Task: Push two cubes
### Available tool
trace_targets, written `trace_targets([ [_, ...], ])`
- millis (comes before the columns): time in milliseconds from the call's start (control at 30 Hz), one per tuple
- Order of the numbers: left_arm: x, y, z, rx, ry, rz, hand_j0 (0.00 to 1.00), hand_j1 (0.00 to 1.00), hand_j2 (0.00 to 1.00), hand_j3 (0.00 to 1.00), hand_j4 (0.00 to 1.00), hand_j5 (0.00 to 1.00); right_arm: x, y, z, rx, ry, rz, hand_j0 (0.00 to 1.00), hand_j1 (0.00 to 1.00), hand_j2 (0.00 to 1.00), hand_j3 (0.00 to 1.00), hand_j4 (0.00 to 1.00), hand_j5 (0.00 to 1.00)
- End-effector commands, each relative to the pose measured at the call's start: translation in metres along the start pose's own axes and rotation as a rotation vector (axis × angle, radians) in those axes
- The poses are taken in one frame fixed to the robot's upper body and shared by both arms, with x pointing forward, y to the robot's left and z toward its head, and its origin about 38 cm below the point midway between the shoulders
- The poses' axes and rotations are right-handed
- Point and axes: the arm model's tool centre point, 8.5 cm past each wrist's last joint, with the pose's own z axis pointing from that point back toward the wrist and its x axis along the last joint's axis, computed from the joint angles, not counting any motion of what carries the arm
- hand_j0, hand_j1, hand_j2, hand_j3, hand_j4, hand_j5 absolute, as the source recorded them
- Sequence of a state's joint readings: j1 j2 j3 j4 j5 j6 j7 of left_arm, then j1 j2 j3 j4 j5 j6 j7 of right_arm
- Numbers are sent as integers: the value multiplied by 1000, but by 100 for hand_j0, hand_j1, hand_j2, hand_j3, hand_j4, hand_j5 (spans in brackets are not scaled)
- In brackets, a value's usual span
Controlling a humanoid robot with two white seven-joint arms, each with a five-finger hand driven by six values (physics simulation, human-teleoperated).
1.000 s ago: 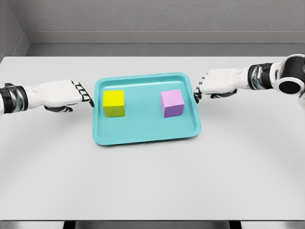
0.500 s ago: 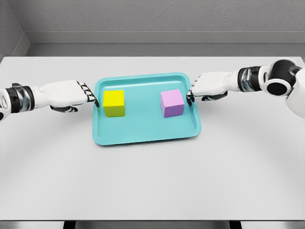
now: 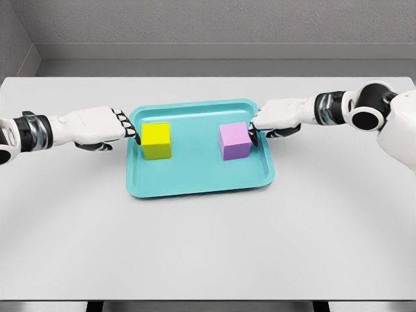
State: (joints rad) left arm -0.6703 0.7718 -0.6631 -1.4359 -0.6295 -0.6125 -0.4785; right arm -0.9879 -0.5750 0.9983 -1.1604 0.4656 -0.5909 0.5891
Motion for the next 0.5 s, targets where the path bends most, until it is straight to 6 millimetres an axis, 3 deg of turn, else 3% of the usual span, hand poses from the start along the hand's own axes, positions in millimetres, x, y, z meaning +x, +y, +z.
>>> trace_targets([
  [0, 0, 1, 0, 3, -1, 2, 73, 73, 73, 73, 73, 73, 4, 3, -7, 21, -16, 25, 57, 57, 57, 57, 57, 57],
  [467, 7, 7, -8, 11, -22, -5, 73, 73, 73, 73, 73, 73, 19, -6, -21, 0, -60, 37, 57, 57, 57, 57, 57, 57],
])
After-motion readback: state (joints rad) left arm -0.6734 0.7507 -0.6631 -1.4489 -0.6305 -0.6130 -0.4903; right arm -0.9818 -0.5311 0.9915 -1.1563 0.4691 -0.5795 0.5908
